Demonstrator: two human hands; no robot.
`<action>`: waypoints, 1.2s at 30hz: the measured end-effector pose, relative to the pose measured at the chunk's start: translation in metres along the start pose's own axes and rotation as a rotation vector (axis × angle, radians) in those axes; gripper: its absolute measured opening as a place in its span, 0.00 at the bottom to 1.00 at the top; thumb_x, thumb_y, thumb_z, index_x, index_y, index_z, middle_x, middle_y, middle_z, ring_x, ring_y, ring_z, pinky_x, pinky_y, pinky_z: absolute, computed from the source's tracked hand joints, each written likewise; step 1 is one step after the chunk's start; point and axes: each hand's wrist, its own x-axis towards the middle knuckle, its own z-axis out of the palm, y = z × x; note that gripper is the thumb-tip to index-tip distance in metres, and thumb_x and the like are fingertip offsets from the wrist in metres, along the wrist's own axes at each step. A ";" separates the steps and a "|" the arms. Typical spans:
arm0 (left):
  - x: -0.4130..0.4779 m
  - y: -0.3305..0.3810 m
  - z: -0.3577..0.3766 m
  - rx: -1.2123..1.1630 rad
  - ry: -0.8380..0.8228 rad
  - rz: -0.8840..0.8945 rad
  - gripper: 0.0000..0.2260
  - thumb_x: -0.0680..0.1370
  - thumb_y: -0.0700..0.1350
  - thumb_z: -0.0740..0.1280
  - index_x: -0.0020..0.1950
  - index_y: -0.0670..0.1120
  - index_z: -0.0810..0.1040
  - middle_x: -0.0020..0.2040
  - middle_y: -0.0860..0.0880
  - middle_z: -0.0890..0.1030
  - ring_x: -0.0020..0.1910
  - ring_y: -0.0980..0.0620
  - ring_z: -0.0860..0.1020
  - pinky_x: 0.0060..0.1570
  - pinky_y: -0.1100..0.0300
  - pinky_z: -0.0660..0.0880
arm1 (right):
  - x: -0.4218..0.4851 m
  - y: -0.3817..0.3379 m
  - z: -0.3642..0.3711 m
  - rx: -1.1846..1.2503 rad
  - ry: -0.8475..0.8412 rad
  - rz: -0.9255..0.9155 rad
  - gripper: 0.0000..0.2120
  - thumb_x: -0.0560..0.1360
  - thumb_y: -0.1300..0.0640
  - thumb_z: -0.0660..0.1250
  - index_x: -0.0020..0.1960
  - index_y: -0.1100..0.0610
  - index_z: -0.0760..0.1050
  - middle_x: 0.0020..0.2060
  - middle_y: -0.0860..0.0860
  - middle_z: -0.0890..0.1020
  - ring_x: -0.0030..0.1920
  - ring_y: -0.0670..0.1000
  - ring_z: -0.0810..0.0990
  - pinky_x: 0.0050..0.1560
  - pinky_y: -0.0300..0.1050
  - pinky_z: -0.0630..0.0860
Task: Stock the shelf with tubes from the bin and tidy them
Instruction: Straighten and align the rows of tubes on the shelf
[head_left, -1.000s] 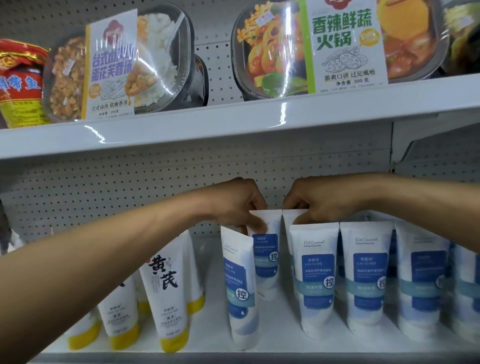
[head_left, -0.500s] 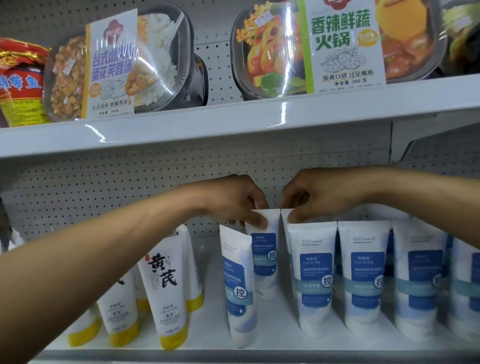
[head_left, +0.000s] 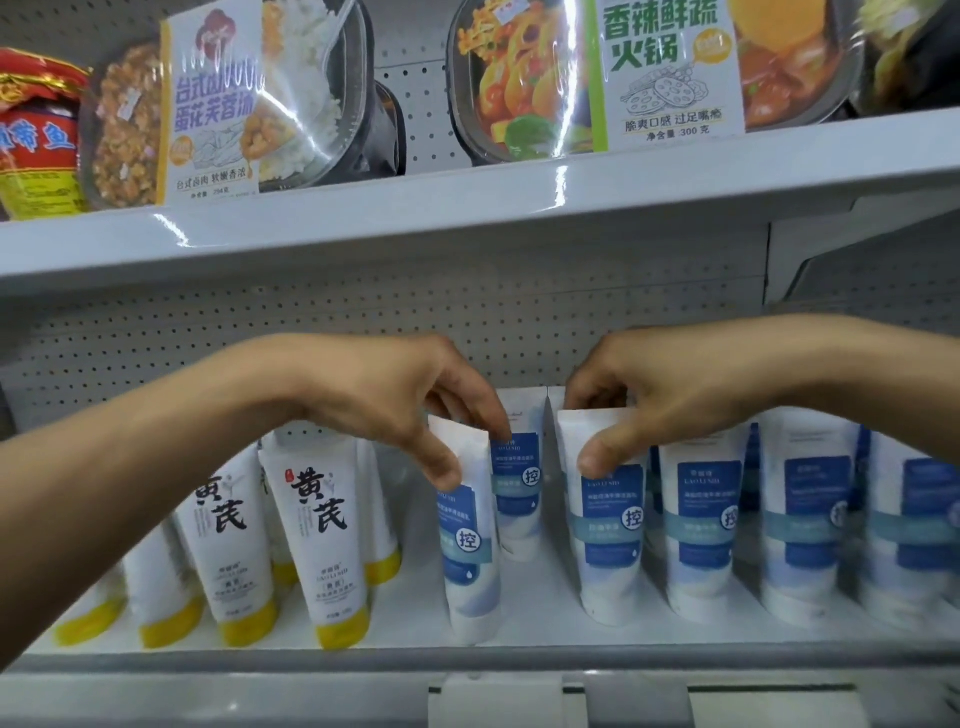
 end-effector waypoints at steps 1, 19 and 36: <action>0.003 0.000 0.003 0.021 -0.013 0.010 0.18 0.70 0.45 0.76 0.59 0.55 0.81 0.55 0.63 0.82 0.55 0.65 0.78 0.58 0.69 0.74 | 0.001 0.000 0.003 -0.018 0.003 0.010 0.05 0.71 0.44 0.71 0.44 0.44 0.78 0.40 0.37 0.84 0.40 0.38 0.83 0.42 0.36 0.79; 0.035 0.015 0.023 0.101 0.193 -0.024 0.09 0.70 0.51 0.76 0.44 0.47 0.83 0.39 0.53 0.85 0.38 0.56 0.82 0.37 0.61 0.78 | 0.006 0.003 0.011 -0.136 0.067 0.032 0.09 0.72 0.47 0.71 0.42 0.52 0.78 0.38 0.43 0.83 0.37 0.43 0.81 0.43 0.48 0.81; 0.016 0.022 0.019 0.035 0.286 -0.072 0.13 0.72 0.55 0.73 0.55 0.54 0.80 0.48 0.58 0.83 0.47 0.61 0.80 0.51 0.57 0.79 | -0.004 0.004 0.005 -0.056 0.190 -0.005 0.11 0.74 0.44 0.69 0.54 0.44 0.78 0.47 0.39 0.82 0.47 0.39 0.81 0.52 0.43 0.80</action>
